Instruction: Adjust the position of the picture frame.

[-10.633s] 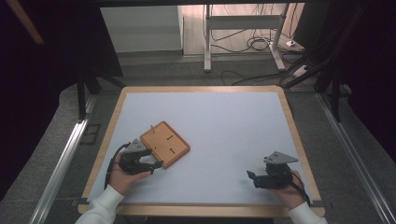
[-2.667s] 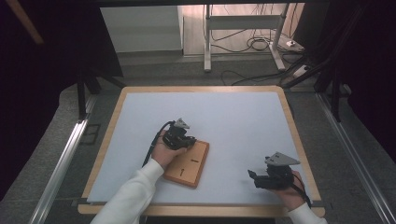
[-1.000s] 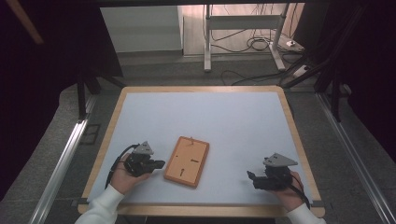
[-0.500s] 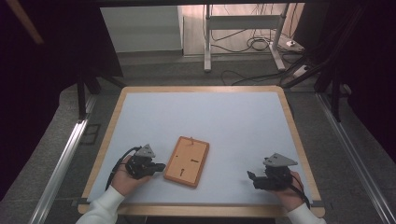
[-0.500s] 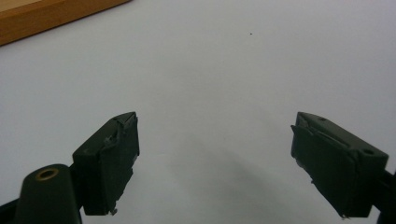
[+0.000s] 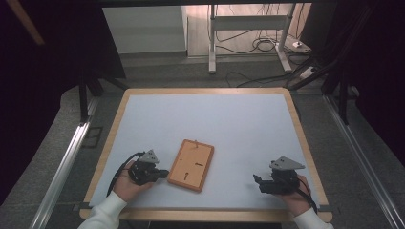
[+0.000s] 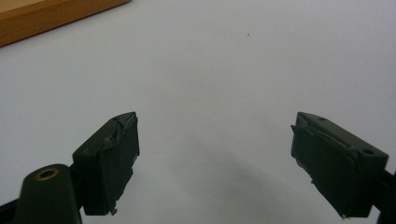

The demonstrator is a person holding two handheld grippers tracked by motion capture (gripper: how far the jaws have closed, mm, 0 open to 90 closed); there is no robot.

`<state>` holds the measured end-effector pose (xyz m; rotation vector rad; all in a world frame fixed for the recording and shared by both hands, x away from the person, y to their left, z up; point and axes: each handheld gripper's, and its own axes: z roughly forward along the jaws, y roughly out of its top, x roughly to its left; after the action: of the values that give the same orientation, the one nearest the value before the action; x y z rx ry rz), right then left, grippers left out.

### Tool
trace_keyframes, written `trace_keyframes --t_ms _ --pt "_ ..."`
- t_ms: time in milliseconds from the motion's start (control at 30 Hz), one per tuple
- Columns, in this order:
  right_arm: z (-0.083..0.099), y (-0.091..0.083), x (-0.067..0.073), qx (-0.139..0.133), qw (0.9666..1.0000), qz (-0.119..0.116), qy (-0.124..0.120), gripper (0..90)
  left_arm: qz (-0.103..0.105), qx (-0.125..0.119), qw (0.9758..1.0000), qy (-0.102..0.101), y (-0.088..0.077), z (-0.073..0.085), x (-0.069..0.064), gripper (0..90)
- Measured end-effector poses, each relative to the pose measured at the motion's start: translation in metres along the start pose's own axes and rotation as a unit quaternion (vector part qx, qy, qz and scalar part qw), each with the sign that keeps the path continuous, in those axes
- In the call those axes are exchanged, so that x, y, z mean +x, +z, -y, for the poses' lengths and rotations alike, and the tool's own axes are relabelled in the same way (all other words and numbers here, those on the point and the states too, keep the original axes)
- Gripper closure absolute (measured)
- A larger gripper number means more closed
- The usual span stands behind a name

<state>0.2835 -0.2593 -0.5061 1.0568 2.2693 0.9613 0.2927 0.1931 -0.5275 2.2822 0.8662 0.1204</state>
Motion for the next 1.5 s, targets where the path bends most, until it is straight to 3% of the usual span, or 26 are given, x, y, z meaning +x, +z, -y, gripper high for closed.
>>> trace_keyframes --t_ms 600,1200,1267,1367,1433,1500 --pt "0.0 0.002 0.001 0.002 1.0 -0.002 -0.001 15.7 0.005 -0.005 1.0 -0.003 0.001 0.001 -0.002 90.0" --pt "0.0 0.003 0.003 0.006 1.0 -0.003 -0.004 15.7 0.017 -0.005 0.9998 0.012 0.012 -0.009 -0.019 90.0" --pt "0.0 0.003 0.003 0.006 1.0 -0.003 -0.005 15.7 0.016 0.017 0.9994 0.024 0.02 -0.01 -0.023 90.0" --pt "0.0 0.003 0.003 0.007 1.0 -0.004 -0.006 15.7 -0.013 0.003 0.999 0.043 0.017 -0.016 -0.029 90.0" --pt "0.0 0.003 0.003 0.006 1.0 -0.003 -0.005 15.7 0.021 -0.022 0.9991 0.029 0.012 -0.019 -0.029 90.0" --pt "0.0 0.003 0.002 0.006 1.0 -0.002 -0.002 15.7 0.015 -0.02 0.999 0.037 0.012 -0.022 -0.031 90.0"
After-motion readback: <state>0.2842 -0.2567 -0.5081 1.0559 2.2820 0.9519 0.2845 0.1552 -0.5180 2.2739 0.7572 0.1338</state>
